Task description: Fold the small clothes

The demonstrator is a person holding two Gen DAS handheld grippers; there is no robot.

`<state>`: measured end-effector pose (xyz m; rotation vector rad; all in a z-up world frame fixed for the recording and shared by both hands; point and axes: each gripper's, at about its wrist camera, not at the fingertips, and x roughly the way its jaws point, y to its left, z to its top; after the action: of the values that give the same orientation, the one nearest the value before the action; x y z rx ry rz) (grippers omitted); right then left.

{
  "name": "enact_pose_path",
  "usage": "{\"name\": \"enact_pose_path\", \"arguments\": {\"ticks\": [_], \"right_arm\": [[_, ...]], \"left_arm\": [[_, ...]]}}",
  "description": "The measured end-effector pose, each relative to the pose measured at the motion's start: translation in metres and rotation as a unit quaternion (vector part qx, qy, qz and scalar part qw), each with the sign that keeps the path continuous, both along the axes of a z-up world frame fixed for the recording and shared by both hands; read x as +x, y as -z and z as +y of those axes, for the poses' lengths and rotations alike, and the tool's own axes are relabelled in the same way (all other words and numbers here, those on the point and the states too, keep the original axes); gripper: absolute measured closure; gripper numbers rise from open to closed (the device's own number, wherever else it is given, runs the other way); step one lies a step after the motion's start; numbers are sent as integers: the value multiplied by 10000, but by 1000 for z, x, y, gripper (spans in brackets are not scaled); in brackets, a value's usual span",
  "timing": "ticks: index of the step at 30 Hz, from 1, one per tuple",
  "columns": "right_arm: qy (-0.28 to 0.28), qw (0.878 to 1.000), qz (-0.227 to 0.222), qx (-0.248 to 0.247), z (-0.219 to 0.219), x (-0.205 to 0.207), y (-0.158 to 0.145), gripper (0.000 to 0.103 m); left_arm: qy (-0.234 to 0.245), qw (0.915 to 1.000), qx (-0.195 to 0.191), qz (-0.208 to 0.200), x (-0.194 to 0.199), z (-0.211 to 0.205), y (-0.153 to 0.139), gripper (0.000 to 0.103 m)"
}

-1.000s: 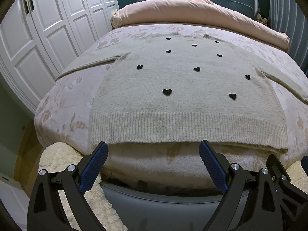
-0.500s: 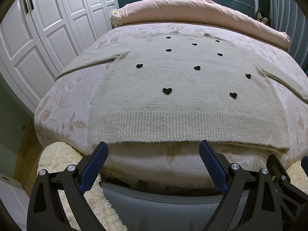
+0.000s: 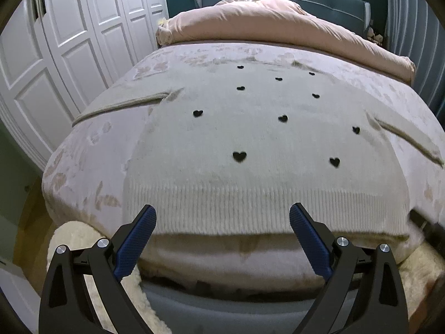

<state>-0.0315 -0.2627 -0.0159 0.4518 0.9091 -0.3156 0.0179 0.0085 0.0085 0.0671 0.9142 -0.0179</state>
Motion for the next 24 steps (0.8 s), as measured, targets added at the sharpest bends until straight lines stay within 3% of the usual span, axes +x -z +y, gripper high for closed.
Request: {"name": "enact_pose_path", "arguments": {"ticks": [2,6,10,13,19,21,22,23,24], "right_arm": [[280,9995,121,55,-43,14,-1,5],[1153,9920,-116,491,-143,34,5,5],[1928,9793,-438,436,-236,59,9,6],[2367,9703,-294,398,-295,86,18,9],[3181,9438,-250,857,-370,118,42,8],[3314,9405,-296,691,-380,120,44,10],[3307,9409,-331,646,-382,128,42,16],[3236,9431,-368,668,-383,138,40,45],[3172,9447,-270,790,-383,151,39,64]], "left_arm": [[-83,10000,-5,-16,9,3,-2,8],[-116,9998,-48,135,31,6,5,8],[-154,9996,-8,243,54,3,14,8],[-226,9991,26,362,76,-1,23,8],[-338,9982,127,489,113,-6,38,8],[-409,9978,95,515,125,-4,42,8],[-428,9977,77,522,129,-2,44,8],[-447,9976,67,523,134,-1,45,8],[-459,9976,61,517,138,0,46,8]]}}
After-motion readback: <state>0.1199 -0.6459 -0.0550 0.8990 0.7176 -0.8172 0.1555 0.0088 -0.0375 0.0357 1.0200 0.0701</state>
